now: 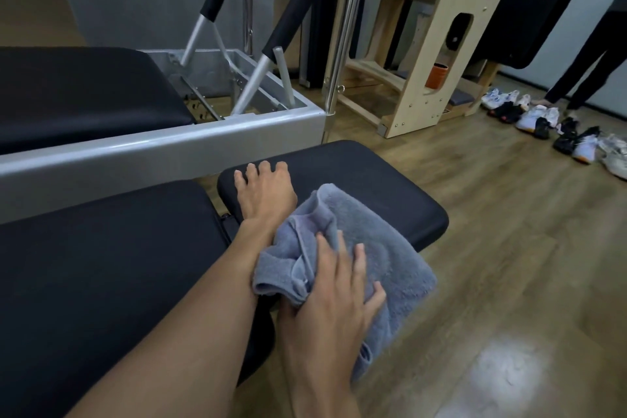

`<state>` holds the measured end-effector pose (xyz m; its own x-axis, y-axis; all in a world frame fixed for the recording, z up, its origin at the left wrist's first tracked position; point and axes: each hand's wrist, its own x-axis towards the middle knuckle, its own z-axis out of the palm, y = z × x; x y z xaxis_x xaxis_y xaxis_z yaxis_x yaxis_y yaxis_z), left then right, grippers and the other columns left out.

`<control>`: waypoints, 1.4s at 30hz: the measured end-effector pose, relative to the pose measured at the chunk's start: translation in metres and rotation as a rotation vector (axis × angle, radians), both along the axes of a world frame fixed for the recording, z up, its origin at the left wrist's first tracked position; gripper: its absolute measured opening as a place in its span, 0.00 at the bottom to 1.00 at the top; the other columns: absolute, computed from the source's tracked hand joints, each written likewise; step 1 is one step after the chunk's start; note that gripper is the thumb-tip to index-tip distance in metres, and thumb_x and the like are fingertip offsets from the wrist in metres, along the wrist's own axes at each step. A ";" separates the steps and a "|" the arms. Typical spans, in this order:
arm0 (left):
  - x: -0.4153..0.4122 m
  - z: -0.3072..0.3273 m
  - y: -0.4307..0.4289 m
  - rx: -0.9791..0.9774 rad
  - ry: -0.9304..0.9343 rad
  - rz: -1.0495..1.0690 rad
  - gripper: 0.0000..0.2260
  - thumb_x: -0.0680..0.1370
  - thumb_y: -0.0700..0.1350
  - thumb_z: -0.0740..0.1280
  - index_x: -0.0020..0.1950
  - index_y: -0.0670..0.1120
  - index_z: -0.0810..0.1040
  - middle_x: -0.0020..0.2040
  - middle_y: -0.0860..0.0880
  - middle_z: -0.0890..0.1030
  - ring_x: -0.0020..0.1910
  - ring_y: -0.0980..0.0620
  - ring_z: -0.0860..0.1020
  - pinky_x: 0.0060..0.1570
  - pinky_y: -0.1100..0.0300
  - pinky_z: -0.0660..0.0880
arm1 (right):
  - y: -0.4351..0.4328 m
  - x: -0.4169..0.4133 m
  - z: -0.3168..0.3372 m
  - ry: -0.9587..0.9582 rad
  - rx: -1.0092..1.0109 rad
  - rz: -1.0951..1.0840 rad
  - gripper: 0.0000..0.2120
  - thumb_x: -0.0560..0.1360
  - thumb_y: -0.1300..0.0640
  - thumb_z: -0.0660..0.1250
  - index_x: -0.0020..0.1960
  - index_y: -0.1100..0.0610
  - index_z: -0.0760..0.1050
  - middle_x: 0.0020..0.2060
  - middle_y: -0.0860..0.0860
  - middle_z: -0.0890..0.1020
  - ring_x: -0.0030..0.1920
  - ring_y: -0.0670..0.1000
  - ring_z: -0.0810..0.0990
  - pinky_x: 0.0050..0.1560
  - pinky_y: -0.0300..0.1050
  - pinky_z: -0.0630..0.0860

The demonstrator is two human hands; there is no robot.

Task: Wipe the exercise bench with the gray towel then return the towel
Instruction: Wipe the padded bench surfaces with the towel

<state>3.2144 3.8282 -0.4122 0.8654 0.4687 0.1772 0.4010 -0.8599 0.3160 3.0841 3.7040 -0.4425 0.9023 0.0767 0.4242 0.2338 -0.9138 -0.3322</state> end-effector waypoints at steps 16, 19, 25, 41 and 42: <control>-0.008 -0.003 0.015 0.045 -0.055 -0.087 0.13 0.80 0.46 0.58 0.62 0.45 0.74 0.64 0.44 0.76 0.65 0.43 0.71 0.66 0.50 0.63 | 0.002 0.076 0.055 0.221 -0.110 0.122 0.19 0.77 0.48 0.59 0.66 0.53 0.69 0.65 0.52 0.77 0.70 0.56 0.70 0.70 0.71 0.56; -0.016 -0.004 0.013 0.081 -0.104 -0.107 0.10 0.78 0.46 0.61 0.57 0.46 0.75 0.61 0.44 0.77 0.62 0.42 0.72 0.63 0.50 0.66 | 0.001 0.089 0.058 0.167 -0.094 0.151 0.19 0.75 0.48 0.60 0.65 0.53 0.72 0.59 0.53 0.80 0.63 0.58 0.76 0.68 0.69 0.62; -0.036 0.003 0.006 0.041 -0.158 -0.115 0.09 0.77 0.43 0.62 0.55 0.43 0.77 0.59 0.41 0.79 0.60 0.39 0.74 0.59 0.49 0.68 | -0.005 0.114 0.066 0.193 -0.109 0.264 0.15 0.73 0.49 0.60 0.57 0.52 0.75 0.52 0.55 0.83 0.54 0.62 0.79 0.62 0.65 0.69; -0.070 0.015 0.013 -0.484 -0.335 -0.003 0.14 0.75 0.36 0.59 0.48 0.47 0.83 0.49 0.46 0.85 0.51 0.47 0.81 0.48 0.61 0.74 | -0.039 0.038 0.044 0.010 -0.236 0.600 0.22 0.65 0.47 0.65 0.57 0.52 0.77 0.51 0.52 0.83 0.58 0.57 0.80 0.64 0.64 0.68; -0.068 0.016 0.016 -0.515 -0.375 0.026 0.14 0.75 0.36 0.59 0.47 0.47 0.84 0.48 0.47 0.85 0.51 0.48 0.81 0.50 0.61 0.75 | -0.042 0.037 0.040 -0.034 -0.249 0.659 0.24 0.64 0.47 0.66 0.58 0.53 0.78 0.53 0.53 0.83 0.61 0.56 0.79 0.64 0.65 0.69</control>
